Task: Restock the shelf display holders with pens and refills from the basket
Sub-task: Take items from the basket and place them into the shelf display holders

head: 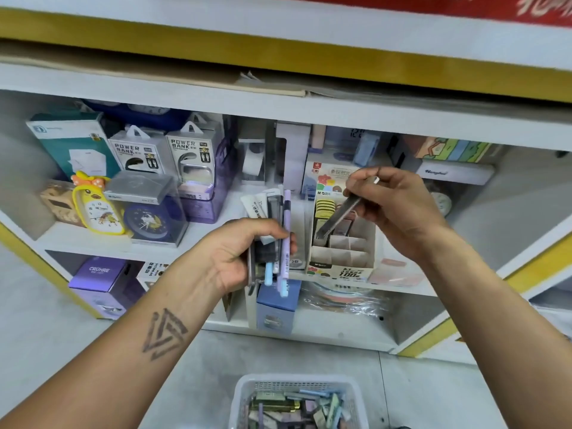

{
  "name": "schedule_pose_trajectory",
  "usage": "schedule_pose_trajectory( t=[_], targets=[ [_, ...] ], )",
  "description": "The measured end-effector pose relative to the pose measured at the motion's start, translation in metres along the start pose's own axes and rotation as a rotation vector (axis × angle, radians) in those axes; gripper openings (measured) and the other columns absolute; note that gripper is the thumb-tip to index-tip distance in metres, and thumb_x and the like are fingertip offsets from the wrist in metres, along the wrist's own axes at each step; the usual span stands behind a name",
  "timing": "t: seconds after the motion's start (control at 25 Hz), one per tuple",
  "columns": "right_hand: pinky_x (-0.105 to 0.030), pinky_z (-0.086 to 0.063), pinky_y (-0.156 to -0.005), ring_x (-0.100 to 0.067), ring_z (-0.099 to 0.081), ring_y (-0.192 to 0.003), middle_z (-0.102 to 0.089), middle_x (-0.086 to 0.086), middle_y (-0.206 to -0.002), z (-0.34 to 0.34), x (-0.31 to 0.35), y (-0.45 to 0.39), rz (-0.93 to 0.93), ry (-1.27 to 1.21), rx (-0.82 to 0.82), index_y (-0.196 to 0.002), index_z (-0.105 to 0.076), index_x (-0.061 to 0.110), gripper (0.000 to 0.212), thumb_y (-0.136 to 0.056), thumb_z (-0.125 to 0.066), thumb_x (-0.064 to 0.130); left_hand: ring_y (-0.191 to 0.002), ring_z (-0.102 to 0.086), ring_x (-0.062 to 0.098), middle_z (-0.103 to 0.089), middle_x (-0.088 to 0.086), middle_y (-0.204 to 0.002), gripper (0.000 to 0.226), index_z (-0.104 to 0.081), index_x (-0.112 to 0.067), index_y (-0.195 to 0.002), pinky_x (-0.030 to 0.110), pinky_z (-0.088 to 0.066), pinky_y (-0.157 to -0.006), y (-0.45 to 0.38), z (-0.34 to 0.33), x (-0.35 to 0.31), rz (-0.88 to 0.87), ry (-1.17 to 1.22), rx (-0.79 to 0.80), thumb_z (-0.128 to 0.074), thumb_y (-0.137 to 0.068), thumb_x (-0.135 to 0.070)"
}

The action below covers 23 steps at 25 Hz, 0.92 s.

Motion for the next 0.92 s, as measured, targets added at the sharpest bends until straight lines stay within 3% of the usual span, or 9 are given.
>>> schedule_pose_trajectory(
  t=[0.12,0.2,0.36,0.48,0.6,0.68,0.92],
  targets=[
    [-0.027,-0.056,-0.064,-0.024,-0.069,-0.068,-0.074,-0.019,-0.088,0.019,0.0,0.005,-0.021,0.189,0.067,-0.101,-0.072,0.003,0.016,-0.085,-0.074,0.004,-0.06,-0.071,0.025,-0.071,0.017,-0.073,0.011,-0.07,0.001,-0.081,0.032,-0.058,-0.053,-0.005,-0.007,0.004,-0.022,-0.028,0.003,-0.065,-0.073,0.006],
    [-0.028,-0.06,-0.064,-0.023,-0.073,-0.067,-0.075,-0.015,-0.083,0.028,0.001,0.009,0.012,0.398,0.042,-0.104,-0.072,0.006,0.021,-0.085,-0.077,0.01,-0.061,-0.072,0.026,-0.071,0.019,-0.073,0.009,-0.071,0.002,-0.082,0.032,-0.057,-0.052,-0.008,-0.013,0.008,-0.024,-0.057,0.009,-0.063,-0.078,0.006],
    [-0.023,-0.055,-0.052,-0.006,-0.064,-0.048,-0.069,0.001,-0.064,0.039,0.005,0.009,0.235,0.903,-0.125,-0.084,-0.073,0.016,0.012,-0.085,-0.078,0.027,-0.059,-0.071,0.025,-0.071,0.02,-0.072,0.009,-0.07,0.003,-0.082,0.032,-0.059,-0.054,-0.013,-0.023,0.015,-0.017,-0.081,0.025,-0.063,-0.078,0.007],
    [-0.031,-0.056,-0.065,-0.007,-0.065,-0.056,-0.068,0.0,-0.062,0.045,0.001,0.006,0.333,1.022,-0.151,-0.086,-0.07,0.013,0.017,-0.097,-0.06,0.02,-0.06,-0.071,0.026,-0.071,0.019,-0.073,0.011,-0.07,0.002,-0.083,0.033,-0.059,-0.055,-0.016,-0.027,0.018,-0.002,-0.079,0.032,-0.064,-0.077,0.008],
    [-0.023,-0.055,-0.068,-0.01,-0.068,-0.066,-0.071,0.0,-0.071,0.048,-0.004,0.004,0.336,1.052,-0.135,-0.106,-0.066,0.017,0.016,-0.101,-0.05,0.015,-0.06,-0.071,0.026,-0.071,0.019,-0.073,0.015,-0.068,0.002,-0.09,0.033,-0.058,-0.053,-0.018,-0.031,0.021,0.012,-0.082,0.046,-0.063,-0.077,0.008],
    [-0.025,-0.055,-0.068,-0.012,-0.067,-0.069,-0.071,0.0,-0.076,0.047,-0.01,0.003,0.324,1.063,-0.107,-0.11,-0.063,0.021,0.013,-0.101,-0.055,0.019,-0.062,-0.071,0.027,-0.071,0.019,-0.074,0.018,-0.068,0.002,-0.092,0.033,-0.059,-0.054,-0.019,-0.032,0.021,0.017,-0.086,0.056,-0.064,-0.076,0.008],
    [-0.032,-0.05,-0.08,-0.022,-0.064,-0.09,-0.073,-0.003,-0.103,0.04,-0.013,-0.001,0.426,1.17,-0.109,-0.109,-0.074,0.015,0.018,-0.093,-0.069,0.021,-0.065,-0.072,0.029,-0.072,0.021,-0.08,0.029,-0.07,0.003,-0.091,0.035,-0.06,-0.06,-0.022,-0.031,0.025,0.014,-0.103,0.077,-0.07,-0.062,0.005]
  ],
)
Point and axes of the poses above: each hand's wrist, its own y-axis away from the middle knuckle, its own z-axis out of the back of the hand, x = y × z, the point moved 3 cm from there along -y, towards the middle knuckle
